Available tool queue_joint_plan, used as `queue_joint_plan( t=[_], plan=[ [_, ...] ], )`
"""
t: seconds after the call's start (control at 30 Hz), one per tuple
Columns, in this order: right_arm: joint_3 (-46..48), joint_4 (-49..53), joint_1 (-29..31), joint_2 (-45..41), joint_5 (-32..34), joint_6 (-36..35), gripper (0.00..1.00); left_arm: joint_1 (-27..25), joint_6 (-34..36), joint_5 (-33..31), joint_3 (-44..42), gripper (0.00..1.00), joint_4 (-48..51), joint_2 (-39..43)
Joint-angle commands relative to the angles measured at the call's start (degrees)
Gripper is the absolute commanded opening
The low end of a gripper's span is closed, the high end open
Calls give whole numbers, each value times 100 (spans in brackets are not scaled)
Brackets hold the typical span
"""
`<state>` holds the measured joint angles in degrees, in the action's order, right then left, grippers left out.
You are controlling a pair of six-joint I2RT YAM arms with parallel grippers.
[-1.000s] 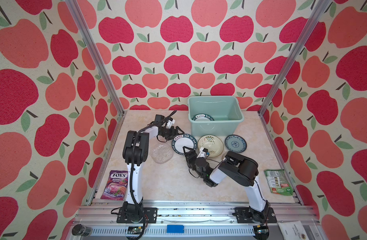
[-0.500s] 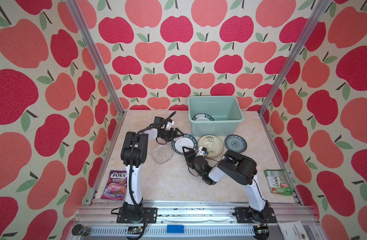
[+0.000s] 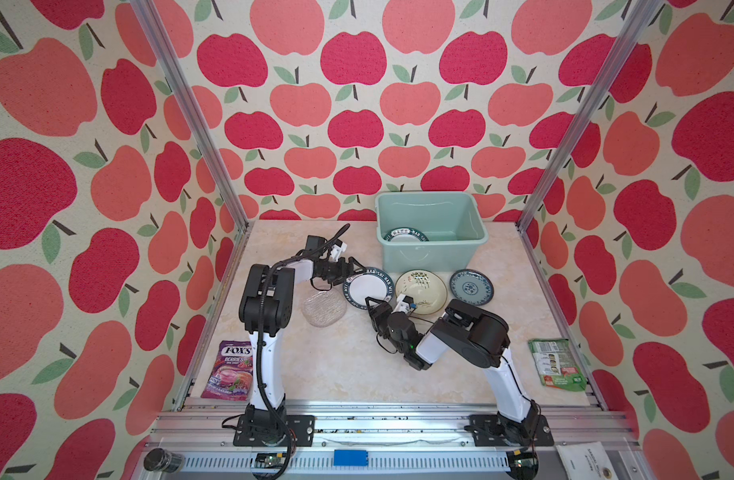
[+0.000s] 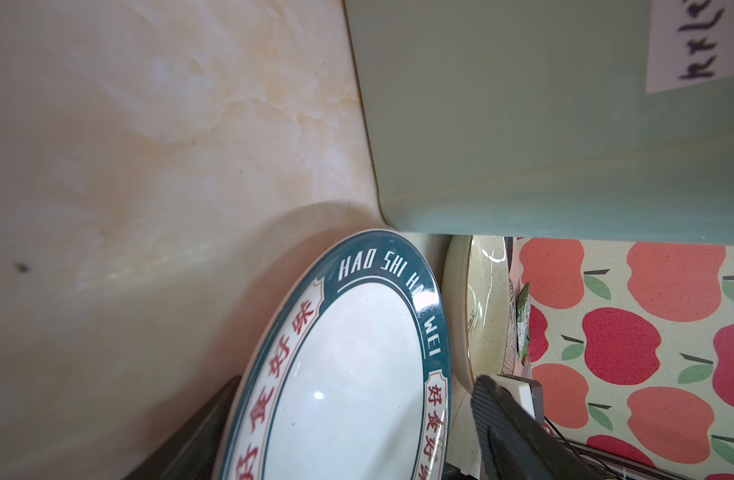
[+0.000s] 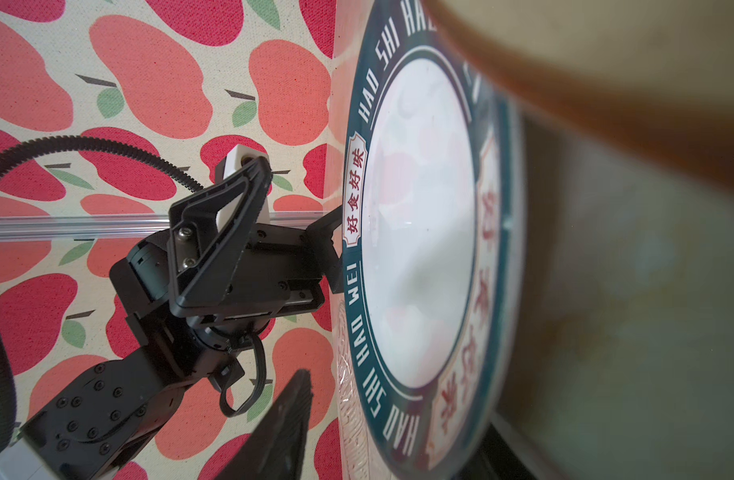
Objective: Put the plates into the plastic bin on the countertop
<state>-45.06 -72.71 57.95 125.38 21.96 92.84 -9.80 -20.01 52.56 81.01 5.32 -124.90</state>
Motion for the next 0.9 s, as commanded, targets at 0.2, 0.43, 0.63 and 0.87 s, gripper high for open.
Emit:
queue_joint_plan(
  t=[0.2, 0.43, 0.63, 0.87],
  plan=[
    [56, 393, -82, 379, 11, 81, 39, 91, -56, 18, -227, 87, -136, 211],
    [16, 399, -87, 465, -4, 119, 27, 120, -91, 34, -270, 87, -232, 234],
    [6, 408, -89, 452, -59, 97, 19, 143, -160, 52, -288, 87, -336, 265],
    [33, 493, -82, 272, -116, -17, 11, 207, -331, 23, -349, 87, -490, 463]
  ],
)
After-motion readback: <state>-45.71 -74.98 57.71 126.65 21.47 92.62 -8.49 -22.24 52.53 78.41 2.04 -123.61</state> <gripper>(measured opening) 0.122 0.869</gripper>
